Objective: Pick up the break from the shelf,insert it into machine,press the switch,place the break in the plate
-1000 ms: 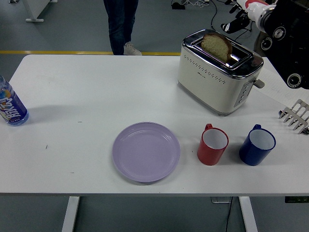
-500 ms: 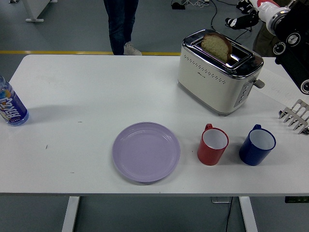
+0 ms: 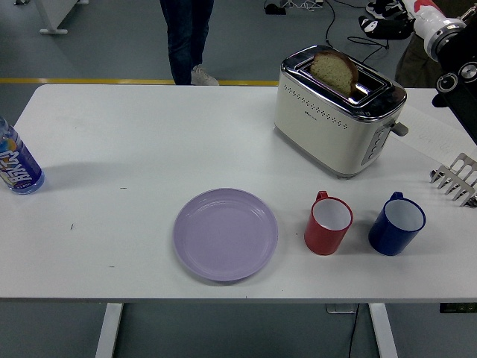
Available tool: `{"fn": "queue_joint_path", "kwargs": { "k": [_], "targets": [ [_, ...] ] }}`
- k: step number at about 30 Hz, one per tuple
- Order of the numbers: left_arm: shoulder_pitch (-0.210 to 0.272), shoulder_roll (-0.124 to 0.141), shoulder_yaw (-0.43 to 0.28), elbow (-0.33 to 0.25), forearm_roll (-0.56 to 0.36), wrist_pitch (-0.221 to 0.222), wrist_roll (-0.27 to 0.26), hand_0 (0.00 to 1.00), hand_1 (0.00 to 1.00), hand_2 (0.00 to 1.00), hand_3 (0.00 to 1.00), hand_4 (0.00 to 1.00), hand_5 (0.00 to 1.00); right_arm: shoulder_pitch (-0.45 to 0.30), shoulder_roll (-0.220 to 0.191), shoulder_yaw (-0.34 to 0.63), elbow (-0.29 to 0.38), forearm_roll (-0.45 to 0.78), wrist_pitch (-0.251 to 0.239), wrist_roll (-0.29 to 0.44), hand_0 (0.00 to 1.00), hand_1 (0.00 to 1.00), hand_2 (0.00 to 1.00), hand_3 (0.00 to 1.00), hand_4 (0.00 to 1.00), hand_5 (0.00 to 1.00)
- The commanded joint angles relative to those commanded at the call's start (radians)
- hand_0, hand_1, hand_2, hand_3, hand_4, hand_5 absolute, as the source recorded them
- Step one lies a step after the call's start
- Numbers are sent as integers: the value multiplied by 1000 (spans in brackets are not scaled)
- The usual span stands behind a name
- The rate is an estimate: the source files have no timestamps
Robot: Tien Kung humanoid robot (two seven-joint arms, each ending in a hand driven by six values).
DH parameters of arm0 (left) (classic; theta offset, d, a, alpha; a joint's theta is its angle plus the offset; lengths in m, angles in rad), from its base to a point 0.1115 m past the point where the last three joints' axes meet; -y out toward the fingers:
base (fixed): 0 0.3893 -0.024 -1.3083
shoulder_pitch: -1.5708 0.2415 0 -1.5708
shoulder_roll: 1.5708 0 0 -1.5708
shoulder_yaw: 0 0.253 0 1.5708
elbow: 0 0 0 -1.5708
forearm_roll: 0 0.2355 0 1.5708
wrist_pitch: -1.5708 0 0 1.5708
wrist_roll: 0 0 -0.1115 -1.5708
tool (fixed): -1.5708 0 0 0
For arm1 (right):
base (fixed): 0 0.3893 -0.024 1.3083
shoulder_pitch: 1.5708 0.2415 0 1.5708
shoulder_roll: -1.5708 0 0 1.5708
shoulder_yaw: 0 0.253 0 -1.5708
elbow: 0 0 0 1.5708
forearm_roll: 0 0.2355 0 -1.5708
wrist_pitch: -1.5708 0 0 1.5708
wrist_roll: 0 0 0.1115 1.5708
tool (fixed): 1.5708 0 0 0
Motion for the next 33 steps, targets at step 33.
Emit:
{"fn": "queue_joint_path", "kwargs": {
  "k": [33],
  "targets": [
    [13, -5, -11, 0, 12, -3, 1, 632, 489, 461, 543, 337, 802, -199, -81, 101, 161, 237, -123, 198, 810, 761, 758, 820, 579, 349]
  ]
}}
